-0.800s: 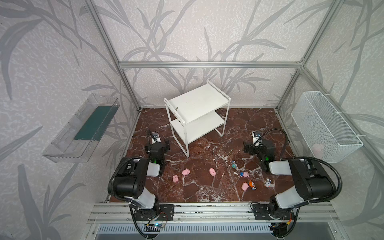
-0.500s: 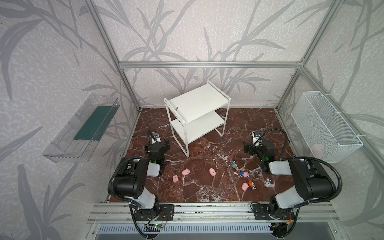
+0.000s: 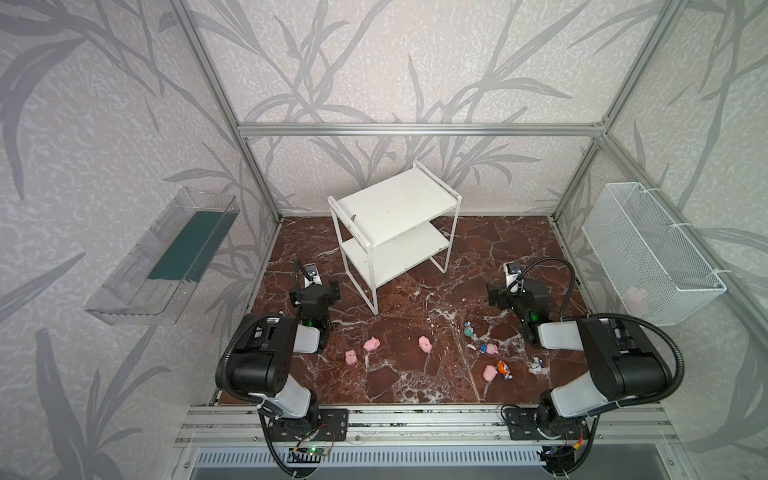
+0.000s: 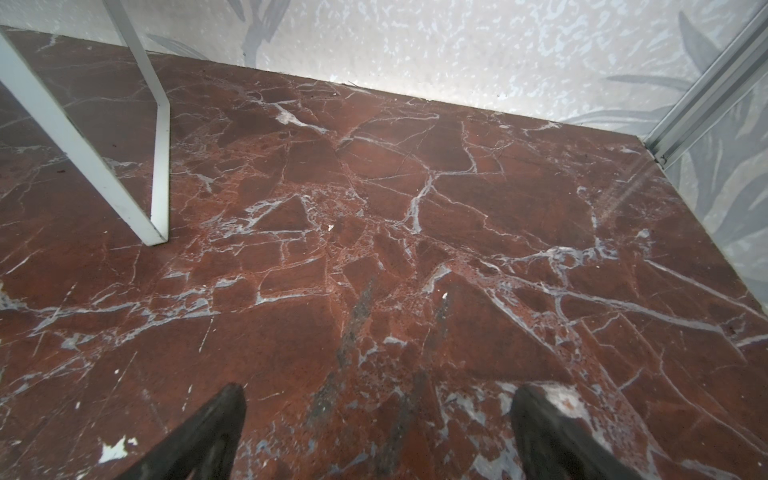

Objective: Place and organize the plastic toys onto the shelf

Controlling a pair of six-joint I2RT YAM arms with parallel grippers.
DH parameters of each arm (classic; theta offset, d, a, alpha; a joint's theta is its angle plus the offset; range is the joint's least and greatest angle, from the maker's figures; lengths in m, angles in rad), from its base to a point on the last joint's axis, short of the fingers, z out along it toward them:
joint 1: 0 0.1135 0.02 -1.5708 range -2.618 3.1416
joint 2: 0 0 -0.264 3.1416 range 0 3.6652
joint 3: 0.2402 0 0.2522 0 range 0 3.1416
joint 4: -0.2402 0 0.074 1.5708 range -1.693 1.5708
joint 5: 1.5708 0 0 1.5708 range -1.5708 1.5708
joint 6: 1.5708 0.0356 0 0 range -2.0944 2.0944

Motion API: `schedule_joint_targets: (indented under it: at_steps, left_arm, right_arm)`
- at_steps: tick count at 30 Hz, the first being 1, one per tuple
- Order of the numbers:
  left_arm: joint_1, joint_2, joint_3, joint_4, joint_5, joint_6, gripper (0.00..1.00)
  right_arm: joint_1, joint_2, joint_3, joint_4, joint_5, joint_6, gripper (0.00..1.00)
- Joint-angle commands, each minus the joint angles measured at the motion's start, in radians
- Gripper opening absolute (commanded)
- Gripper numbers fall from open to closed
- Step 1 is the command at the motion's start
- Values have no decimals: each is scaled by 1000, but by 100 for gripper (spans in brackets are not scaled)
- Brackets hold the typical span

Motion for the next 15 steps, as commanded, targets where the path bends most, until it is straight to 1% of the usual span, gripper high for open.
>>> schedule_joint_targets:
  at_steps: [1, 12, 15]
  left_arm:
    - [3, 5, 20, 20, -14, -3, 99]
    - [3, 1, 12, 35, -9, 5, 99]
    - [0, -46, 14, -4, -16, 5, 99]
  right_arm:
    - [-1, -7, 24, 8, -7, -4, 99]
    - [-1, -9, 24, 8, -7, -6, 99]
    - [-1, -8, 24, 8, -7, -6, 99]
